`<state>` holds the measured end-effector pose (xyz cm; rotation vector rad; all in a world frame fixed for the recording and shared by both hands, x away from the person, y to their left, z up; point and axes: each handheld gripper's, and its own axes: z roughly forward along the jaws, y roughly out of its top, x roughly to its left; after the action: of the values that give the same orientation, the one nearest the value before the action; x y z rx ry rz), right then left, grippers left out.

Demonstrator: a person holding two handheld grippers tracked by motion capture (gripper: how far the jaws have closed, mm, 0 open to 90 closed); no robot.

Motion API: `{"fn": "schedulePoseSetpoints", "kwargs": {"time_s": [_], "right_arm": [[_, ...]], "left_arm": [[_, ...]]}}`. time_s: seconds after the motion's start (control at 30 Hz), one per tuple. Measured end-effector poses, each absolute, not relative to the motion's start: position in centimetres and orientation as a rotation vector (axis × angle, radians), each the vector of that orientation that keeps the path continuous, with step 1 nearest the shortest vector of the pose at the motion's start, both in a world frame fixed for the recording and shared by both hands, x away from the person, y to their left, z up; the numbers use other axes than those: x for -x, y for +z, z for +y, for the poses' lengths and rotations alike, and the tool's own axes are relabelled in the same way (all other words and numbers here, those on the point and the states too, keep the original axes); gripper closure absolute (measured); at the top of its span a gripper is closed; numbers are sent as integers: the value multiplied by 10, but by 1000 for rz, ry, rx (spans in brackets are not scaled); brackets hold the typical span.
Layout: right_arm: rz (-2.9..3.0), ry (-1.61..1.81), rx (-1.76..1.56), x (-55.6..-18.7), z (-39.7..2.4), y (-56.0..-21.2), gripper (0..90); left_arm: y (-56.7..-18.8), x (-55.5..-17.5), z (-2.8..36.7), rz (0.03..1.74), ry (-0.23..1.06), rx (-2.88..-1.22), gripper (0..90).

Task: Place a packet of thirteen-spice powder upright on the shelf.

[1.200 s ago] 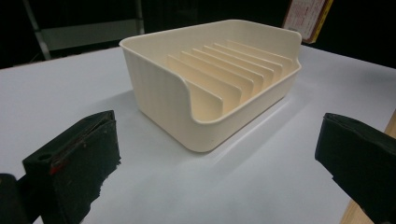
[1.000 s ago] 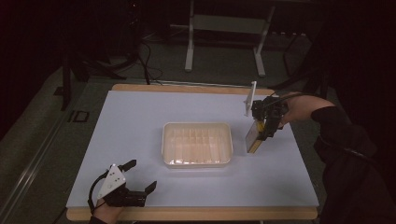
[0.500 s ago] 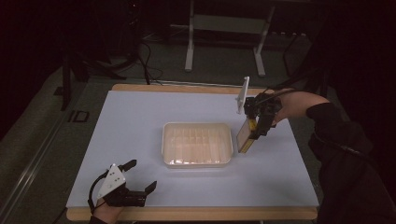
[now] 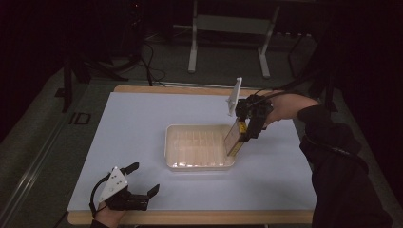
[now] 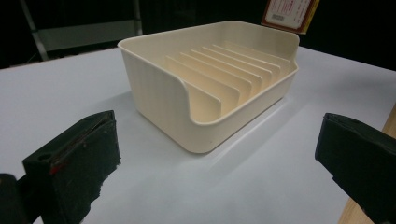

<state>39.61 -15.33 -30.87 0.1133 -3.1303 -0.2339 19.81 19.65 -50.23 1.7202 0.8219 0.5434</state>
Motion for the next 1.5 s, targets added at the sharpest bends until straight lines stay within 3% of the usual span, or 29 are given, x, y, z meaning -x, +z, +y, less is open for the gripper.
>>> {"fn": "schedulePoseSetpoints", "kwargs": {"time_s": [1.5], "right_arm": [[-3072, -371, -259, -403, -58, -328, 316]], "left_arm": [[-502, -196, 196, 804, 534, -1723, 0]]}}
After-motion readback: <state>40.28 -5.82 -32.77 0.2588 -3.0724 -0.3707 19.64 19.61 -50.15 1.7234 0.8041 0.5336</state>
